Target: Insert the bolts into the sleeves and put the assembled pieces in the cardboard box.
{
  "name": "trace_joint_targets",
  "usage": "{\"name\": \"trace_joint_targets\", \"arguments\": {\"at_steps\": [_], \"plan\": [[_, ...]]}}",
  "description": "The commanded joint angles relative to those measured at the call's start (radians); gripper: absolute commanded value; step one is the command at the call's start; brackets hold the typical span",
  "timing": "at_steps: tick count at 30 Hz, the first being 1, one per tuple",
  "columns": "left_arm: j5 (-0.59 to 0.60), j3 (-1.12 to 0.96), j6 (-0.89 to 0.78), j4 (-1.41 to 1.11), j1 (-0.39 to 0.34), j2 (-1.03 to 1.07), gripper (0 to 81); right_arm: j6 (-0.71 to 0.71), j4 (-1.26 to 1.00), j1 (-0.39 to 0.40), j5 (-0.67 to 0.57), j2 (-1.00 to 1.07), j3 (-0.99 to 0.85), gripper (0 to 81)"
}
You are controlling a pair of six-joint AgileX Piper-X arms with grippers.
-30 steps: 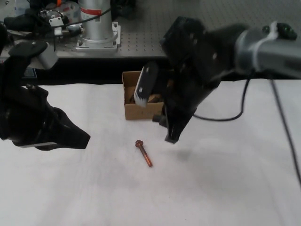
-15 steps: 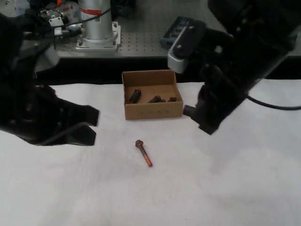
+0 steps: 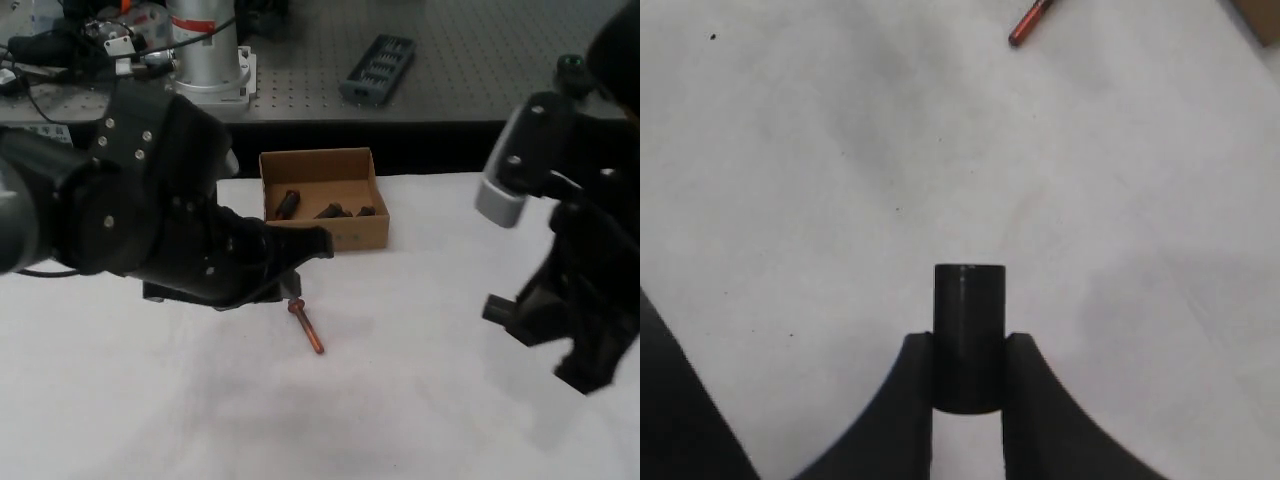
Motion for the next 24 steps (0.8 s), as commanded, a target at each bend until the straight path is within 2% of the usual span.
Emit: {"name": "trace_joint_targets", "arguments": {"at_steps": [1,4,16,24], "plan": [[-0.021,-0.003,-0.073,-0.059,-0.004,0.061,28.4,0.018,0.013,0.000,-0.014,-0.042,0.010,2.2],[-0.047,-0.003,-0.114,-0.058,-0.004,0.109,34.0,0.022,0.012,0.000,-0.014,-0.088,0.028,2.2],[-0.059,-0.011,-0.248,-0.185,-0.004,0.248,33.9,0.022,0.012,0.000,-0.014,-0.138,0.032,2.2],[-0.086,-0.077,-0.250,-0.215,-0.004,0.307,33.9,0.022,0.012,0.000,-0.014,-0.138,0.032,2.2]]}}
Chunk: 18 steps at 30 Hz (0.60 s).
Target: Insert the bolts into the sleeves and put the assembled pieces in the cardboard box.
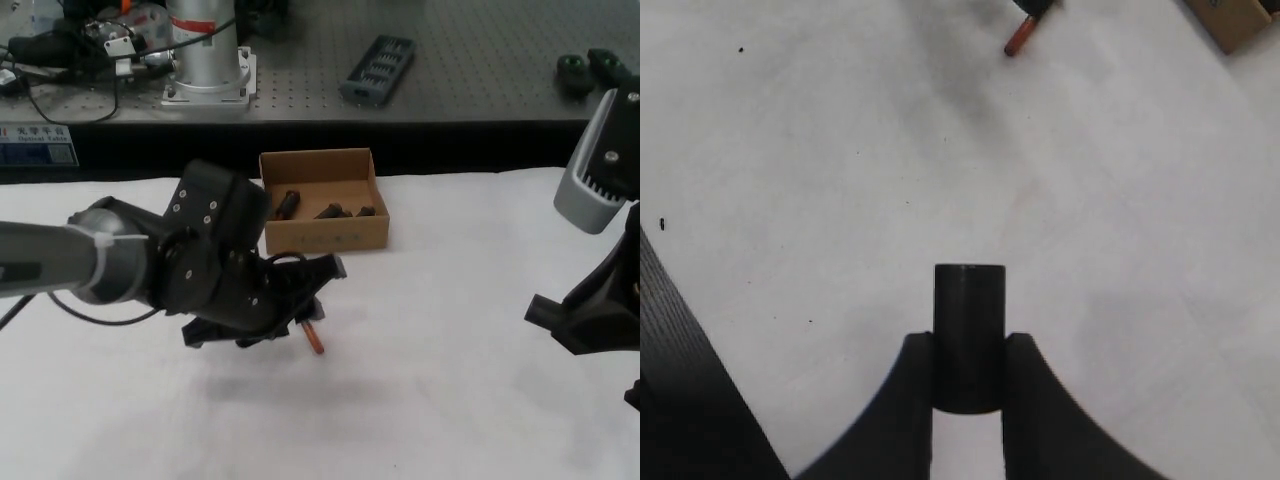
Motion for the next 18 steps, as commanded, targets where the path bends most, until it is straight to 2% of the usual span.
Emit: {"name": "trace_joint_targets", "arguments": {"at_steps": [1,7,12,18], "plan": [[-0.019,-0.025,-0.014,-0.006,-0.004,0.018,33.9,0.004,0.000,0.000,-0.014,-0.010,-0.001,2.2],[-0.019,-0.079,-0.014,0.003,-0.004,0.067,33.6,0.004,0.000,0.000,-0.014,-0.010,-0.001,2.2],[-0.053,-0.105,-0.007,0.012,-0.004,0.079,26.6,0.004,0.000,-0.002,-0.014,-0.010,-0.001,2.2],[-0.072,-0.105,0.011,0.053,-0.004,0.079,26.4,0.004,0.000,-0.018,-0.014,-0.010,-0.001,2.2]]}}
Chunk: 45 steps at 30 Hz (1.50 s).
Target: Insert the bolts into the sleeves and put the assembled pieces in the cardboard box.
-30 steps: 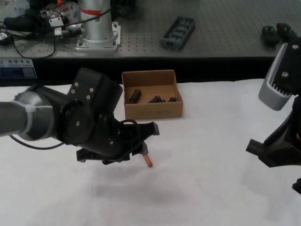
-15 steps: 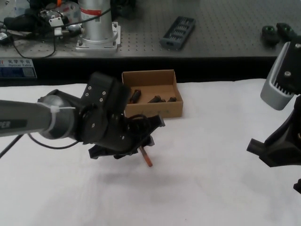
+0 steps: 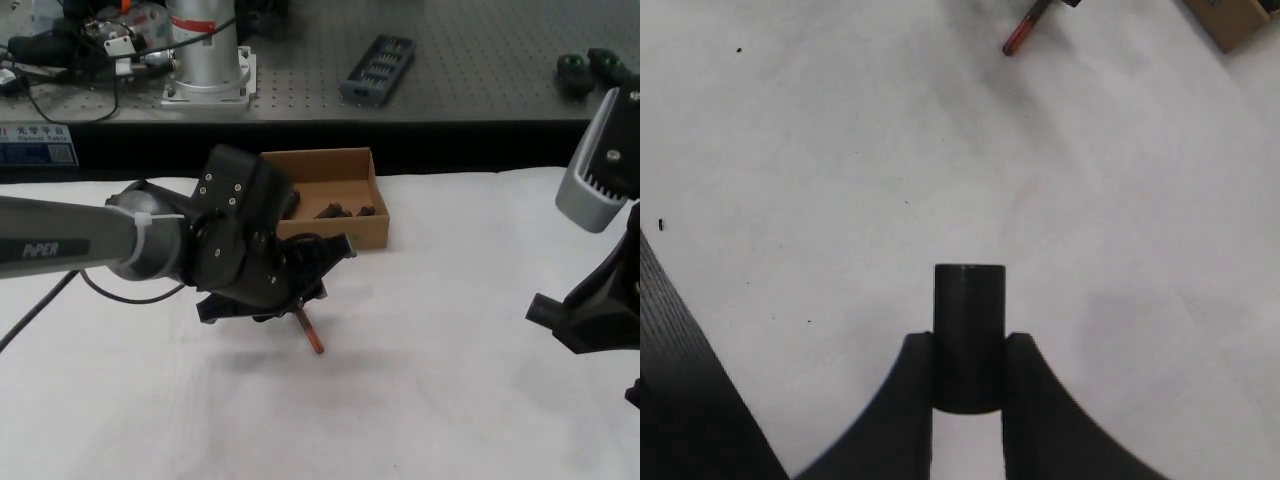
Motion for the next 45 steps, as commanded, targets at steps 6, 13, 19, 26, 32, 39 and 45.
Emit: {"name": "trace_joint_targets", "arguments": {"at_steps": [6,13,19,26,32,39,45], "plan": [[-0.030,-0.011,0.034,0.038,-0.004,0.000,26.8,0.004,0.000,-0.022,-0.014,-0.010,-0.001,2.2],[-0.034,-0.011,0.034,0.034,-0.004,0.011,26.8,0.004,0.000,-0.022,-0.014,-0.010,-0.001,2.2],[-0.015,-0.011,0.034,0.026,-0.004,0.038,26.8,0.000,0.000,-0.022,-0.014,-0.010,-0.001,2.2],[-0.018,-0.011,0.034,0.018,-0.004,0.071,26.8,-0.003,0.000,-0.022,-0.014,-0.010,-0.001,2.2],[-0.009,-0.011,0.034,0.010,-0.004,0.086,26.8,-0.003,0.000,-0.022,-0.014,-0.010,-0.001,2.2],[-0.038,-0.011,0.040,0.010,-0.004,0.087,25.3,-0.003,0.000,-0.022,-0.014,-0.010,-0.001,2.2],[-0.016,-0.014,0.033,0.010,-0.004,0.114,25.3,-0.003,0.000,-0.022,-0.014,-0.010,-0.001,2.2]]}}
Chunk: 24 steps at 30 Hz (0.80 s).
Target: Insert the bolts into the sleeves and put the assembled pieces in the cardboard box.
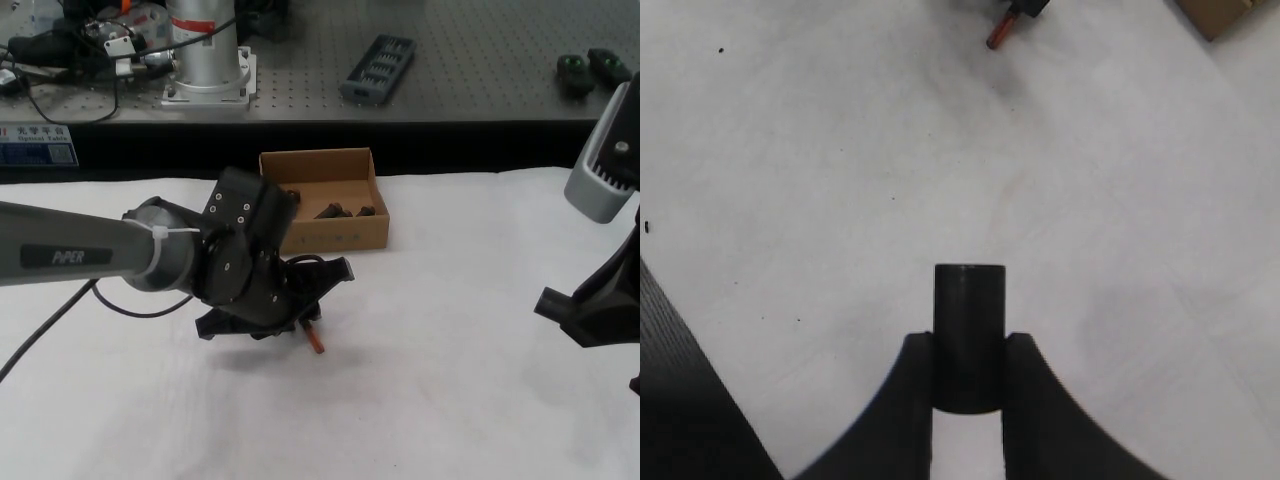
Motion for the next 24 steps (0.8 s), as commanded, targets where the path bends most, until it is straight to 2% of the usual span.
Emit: {"name": "trace_joint_targets", "arguments": {"at_steps": [1,6,12,17,24], "plan": [[0.000,-0.005,0.013,0.005,-0.004,0.046,25.3,-0.003,0.000,-0.006,-0.013,-0.010,-0.001,2.2],[0.001,-0.016,0.013,0.005,-0.004,0.058,23.2,-0.003,0.000,-0.006,-0.013,-0.010,-0.001,2.2],[0.008,-0.025,0.004,0.015,-0.004,0.064,10.9,-0.002,0.000,-0.006,-0.002,-0.010,-0.001,2.2],[0.069,-0.025,-0.071,0.084,-0.004,0.064,0.4,-0.002,0.000,-0.006,0.003,-0.010,-0.001,2.2],[0.231,-0.026,-0.136,0.020,-0.001,0.047,0.6,-0.002,0.000,-0.006,0.003,-0.010,-0.004,2.2]]}}
